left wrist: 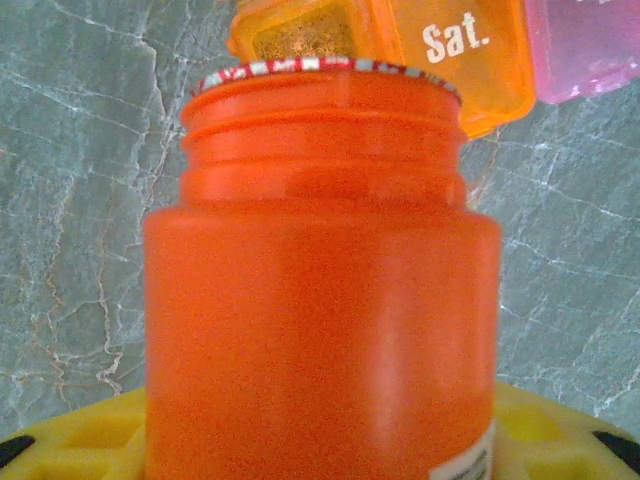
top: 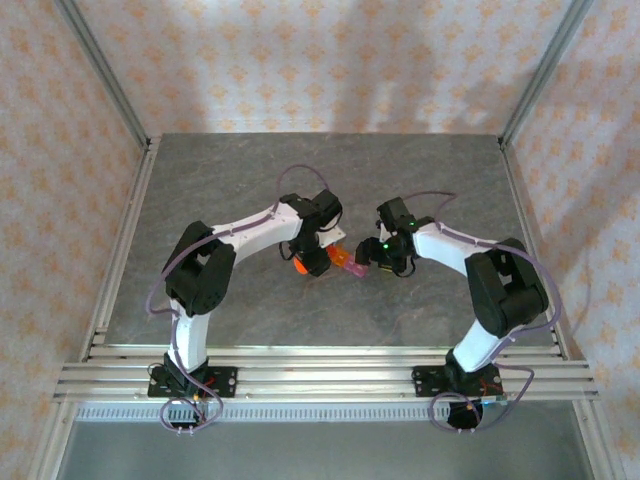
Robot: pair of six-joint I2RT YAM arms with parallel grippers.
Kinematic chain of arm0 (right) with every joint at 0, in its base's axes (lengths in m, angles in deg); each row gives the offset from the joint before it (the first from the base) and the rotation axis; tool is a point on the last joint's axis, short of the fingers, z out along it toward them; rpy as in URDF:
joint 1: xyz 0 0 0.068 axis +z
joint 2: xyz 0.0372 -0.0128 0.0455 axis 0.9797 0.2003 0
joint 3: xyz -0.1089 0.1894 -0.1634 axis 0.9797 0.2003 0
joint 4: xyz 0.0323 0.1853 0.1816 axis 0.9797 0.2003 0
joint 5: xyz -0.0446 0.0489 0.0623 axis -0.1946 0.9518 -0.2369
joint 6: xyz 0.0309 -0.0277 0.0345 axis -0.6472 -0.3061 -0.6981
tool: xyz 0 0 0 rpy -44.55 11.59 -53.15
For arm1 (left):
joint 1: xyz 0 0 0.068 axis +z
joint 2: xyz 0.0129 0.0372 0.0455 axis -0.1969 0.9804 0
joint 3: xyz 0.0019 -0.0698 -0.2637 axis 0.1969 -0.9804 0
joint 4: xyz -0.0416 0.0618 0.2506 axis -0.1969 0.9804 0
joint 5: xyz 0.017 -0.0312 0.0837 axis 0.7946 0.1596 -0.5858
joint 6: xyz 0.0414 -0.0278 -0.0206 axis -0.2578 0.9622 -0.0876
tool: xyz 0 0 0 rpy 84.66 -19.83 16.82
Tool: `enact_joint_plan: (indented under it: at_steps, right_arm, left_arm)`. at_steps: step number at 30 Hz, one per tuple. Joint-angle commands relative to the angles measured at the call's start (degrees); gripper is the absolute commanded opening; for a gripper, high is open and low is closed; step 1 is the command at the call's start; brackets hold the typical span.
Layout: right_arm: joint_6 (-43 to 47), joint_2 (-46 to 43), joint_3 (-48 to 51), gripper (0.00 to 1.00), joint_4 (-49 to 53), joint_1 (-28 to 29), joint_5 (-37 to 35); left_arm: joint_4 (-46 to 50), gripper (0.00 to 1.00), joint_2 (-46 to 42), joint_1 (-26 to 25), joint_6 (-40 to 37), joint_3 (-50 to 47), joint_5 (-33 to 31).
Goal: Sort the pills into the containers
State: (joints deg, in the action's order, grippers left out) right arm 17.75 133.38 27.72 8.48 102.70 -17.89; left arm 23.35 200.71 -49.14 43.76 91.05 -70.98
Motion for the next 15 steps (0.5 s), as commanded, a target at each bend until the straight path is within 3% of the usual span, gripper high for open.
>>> enact_joint_plan:
  at_steps: [1,15]
  right_arm:
    - [0.85,0.5,-1.39,0.69,1.44,0.32,-0.13]
    - [0.61,1.39,-1.35,0.69,1.69,0.28,-0.84]
  left_arm:
    - [2.99,0.0,0.93,-0.45,-1.43,2.41,-2.35]
    - [6.26,0.0,3.47,-1.76,-1.11,6.4,-4.59]
